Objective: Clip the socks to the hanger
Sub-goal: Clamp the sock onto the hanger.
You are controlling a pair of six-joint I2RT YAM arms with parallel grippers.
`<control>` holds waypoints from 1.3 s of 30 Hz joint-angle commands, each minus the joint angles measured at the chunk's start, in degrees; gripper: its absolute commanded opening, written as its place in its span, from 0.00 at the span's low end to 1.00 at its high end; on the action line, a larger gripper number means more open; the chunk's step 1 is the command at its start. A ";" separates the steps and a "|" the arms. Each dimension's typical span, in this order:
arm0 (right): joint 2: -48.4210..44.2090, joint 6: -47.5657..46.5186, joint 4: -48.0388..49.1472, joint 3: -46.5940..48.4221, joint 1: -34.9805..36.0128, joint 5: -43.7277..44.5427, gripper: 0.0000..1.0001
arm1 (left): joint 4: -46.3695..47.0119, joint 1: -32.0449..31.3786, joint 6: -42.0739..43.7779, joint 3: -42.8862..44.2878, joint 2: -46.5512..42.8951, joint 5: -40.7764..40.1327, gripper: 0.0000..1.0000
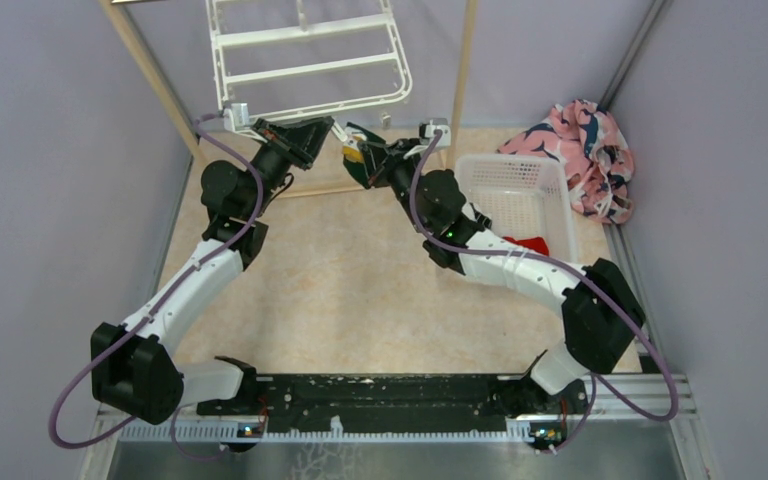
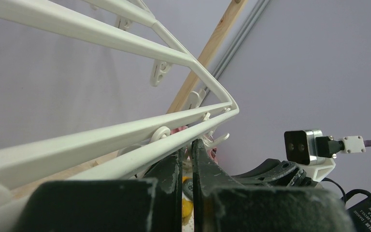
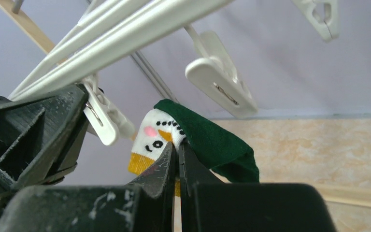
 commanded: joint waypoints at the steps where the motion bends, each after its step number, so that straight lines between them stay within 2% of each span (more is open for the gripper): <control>1: 0.47 -2.25 3.37 4.03 0.90 0.18 0.00 | 0.18 -0.40 0.26 0.27 0.01 -1.29 0.00; 17: -1.11 -1.84 3.78 3.97 0.91 -1.95 0.00 | 0.30 -0.41 0.25 0.75 1.36 -0.73 0.00; 31: -5.09 -2.78 5.01 -1.00 0.92 0.02 0.00 | -0.18 -0.46 -0.78 1.36 1.25 -0.77 0.00; 39: -4.30 -2.22 4.97 -0.96 0.90 -0.52 0.00 | 0.29 -0.45 -1.60 1.28 1.06 0.03 0.00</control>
